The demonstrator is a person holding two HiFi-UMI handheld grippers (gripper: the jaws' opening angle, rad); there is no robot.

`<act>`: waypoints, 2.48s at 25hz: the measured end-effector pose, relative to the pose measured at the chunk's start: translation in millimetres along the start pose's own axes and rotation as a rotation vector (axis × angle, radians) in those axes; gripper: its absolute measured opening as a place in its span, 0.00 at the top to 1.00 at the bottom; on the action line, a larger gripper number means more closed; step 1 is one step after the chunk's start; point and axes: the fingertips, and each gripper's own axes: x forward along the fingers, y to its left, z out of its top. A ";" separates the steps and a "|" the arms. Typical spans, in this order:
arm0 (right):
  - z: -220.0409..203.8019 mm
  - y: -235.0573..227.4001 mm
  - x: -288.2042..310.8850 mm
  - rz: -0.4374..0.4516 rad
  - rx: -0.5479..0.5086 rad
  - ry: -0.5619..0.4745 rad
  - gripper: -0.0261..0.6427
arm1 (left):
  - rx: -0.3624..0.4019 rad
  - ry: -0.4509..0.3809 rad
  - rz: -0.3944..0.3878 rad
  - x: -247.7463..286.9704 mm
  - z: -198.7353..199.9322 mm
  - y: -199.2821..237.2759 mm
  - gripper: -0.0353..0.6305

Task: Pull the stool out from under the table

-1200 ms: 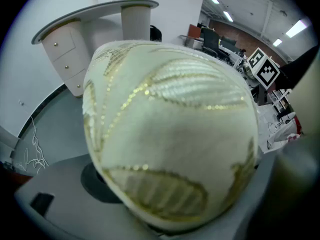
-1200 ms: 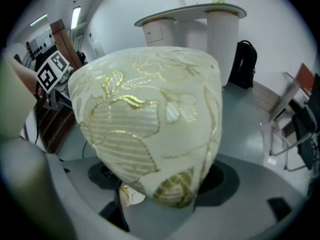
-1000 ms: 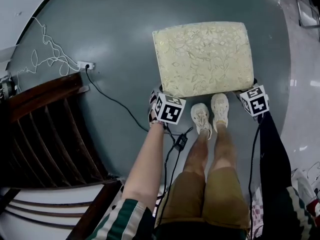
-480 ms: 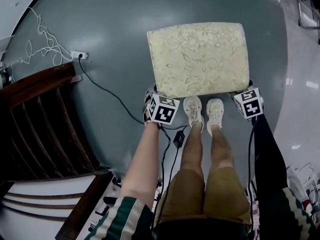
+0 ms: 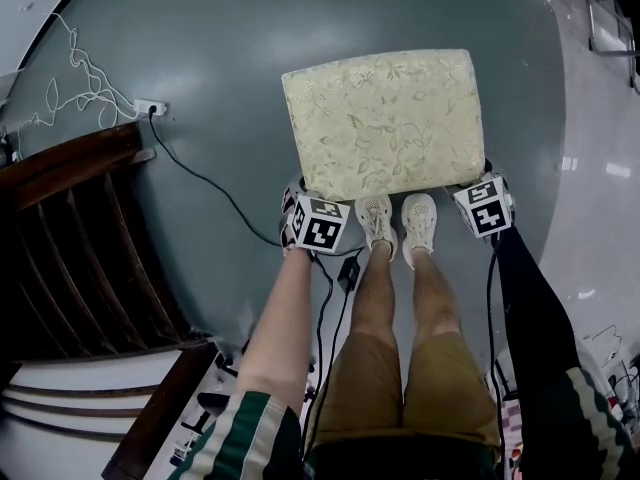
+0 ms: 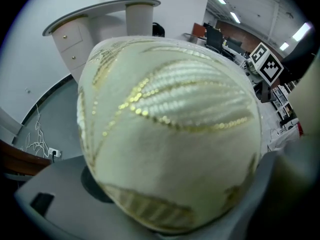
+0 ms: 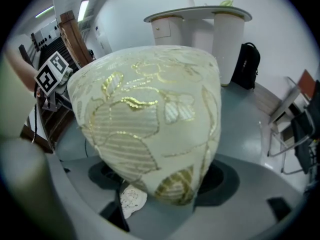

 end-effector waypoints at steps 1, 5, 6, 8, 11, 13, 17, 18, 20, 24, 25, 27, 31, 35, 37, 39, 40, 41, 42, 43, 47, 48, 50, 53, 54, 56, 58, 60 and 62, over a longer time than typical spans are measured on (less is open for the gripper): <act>1.6 -0.4 -2.5 -0.001 -0.007 0.003 0.34 | -0.011 0.004 0.007 -1.7 -0.3 -0.3 0.30; 11.1 0.7 -9.3 -0.007 -0.035 0.011 0.34 | -0.056 0.031 0.035 -7.6 -4.3 2.3 0.31; 10.1 -0.6 -9.1 -0.009 -0.043 0.012 0.34 | -0.066 0.040 0.042 -6.2 -6.5 0.5 0.32; 4.4 -5.9 -8.6 -0.010 -0.061 0.009 0.34 | -0.084 0.064 0.061 -2.2 -10.7 -6.9 0.34; 1.2 -12.6 -11.8 -0.002 -0.079 0.006 0.34 | -0.123 0.092 0.081 2.8 -15.7 -17.9 0.38; 4.3 -13.2 -11.8 0.000 -0.091 0.010 0.34 | -0.147 0.100 0.080 3.6 -19.0 -19.0 0.39; 14.4 -8.2 -7.7 0.004 -0.102 0.015 0.34 | -0.145 0.110 0.073 2.3 -21.3 -8.1 0.39; 13.6 -7.2 -5.2 0.004 -0.106 0.019 0.34 | -0.140 0.114 0.069 3.7 -23.4 -7.5 0.39; 8.4 -4.4 -1.6 0.004 -0.114 0.035 0.33 | -0.130 0.122 0.063 6.5 -29.3 -8.9 0.39; 4.7 -4.1 -5.9 -0.006 -0.110 0.036 0.33 | -0.129 0.127 0.070 2.9 -31.3 -12.7 0.39; 5.0 -5.7 -7.2 -0.008 -0.103 0.031 0.33 | -0.127 0.127 0.076 1.6 -30.1 -13.1 0.40; 4.3 -4.5 -8.7 -0.008 -0.068 0.021 0.34 | -0.113 0.129 0.084 -2.1 -32.9 -12.1 0.44; -6.9 21.0 -27.7 0.004 -0.032 0.013 0.34 | -0.019 0.119 0.108 -33.2 -49.7 -7.7 0.43; -14.4 20.6 -86.5 0.006 -0.034 0.011 0.34 | 0.029 0.097 0.137 -92.9 -35.5 -12.4 0.42; -12.7 18.6 -121.8 0.019 -0.008 -0.004 0.34 | 0.036 0.082 0.150 -125.9 -22.4 -17.7 0.42; 4.2 14.8 -158.1 0.026 0.007 -0.033 0.33 | 0.035 0.050 0.156 -160.2 0.5 -20.6 0.42; 15.9 13.2 -177.6 0.023 0.010 -0.050 0.33 | 0.031 0.028 0.153 -178.9 13.7 -23.1 0.42; 27.0 13.8 -199.0 0.019 0.014 -0.067 0.33 | 0.029 0.005 0.146 -199.1 25.3 -28.2 0.42; 35.4 18.3 -222.4 0.017 0.020 -0.085 0.33 | 0.028 -0.019 0.137 -221.1 33.4 -36.4 0.42; 40.6 27.8 -247.2 0.014 0.023 -0.103 0.33 | 0.029 -0.044 0.130 -245.0 37.2 -46.7 0.42; 70.1 84.2 -335.0 -0.004 -0.012 -0.215 0.33 | -0.004 -0.198 0.148 -344.7 48.2 -68.8 0.41; 88.3 89.0 -354.4 -0.013 -0.029 -0.256 0.33 | -0.017 -0.247 0.162 -367.8 62.9 -67.6 0.41; 124.7 91.9 -394.3 -0.021 -0.050 -0.330 0.34 | -0.042 -0.332 0.180 -414.9 98.0 -67.1 0.42; 155.0 115.5 -447.4 -0.008 -0.070 -0.394 0.34 | -0.074 -0.432 0.180 -484.2 124.9 -68.5 0.42; 162.5 126.6 -463.3 -0.008 -0.077 -0.415 0.34 | -0.071 -0.464 0.188 -505.8 128.6 -66.9 0.42; 171.0 144.9 -493.1 -0.010 -0.084 -0.448 0.34 | -0.066 -0.518 0.204 -546.9 135.0 -66.5 0.42; 175.0 154.8 -519.2 -0.009 -0.096 -0.471 0.34 | -0.067 -0.558 0.213 -582.3 143.2 -70.6 0.43; 182.3 157.7 -541.6 -0.010 -0.121 -0.493 0.34 | -0.064 -0.596 0.223 -611.5 153.2 -76.0 0.43; 191.2 157.1 -564.7 -0.019 -0.130 -0.526 0.34 | -0.057 -0.633 0.228 -636.4 161.4 -84.3 0.43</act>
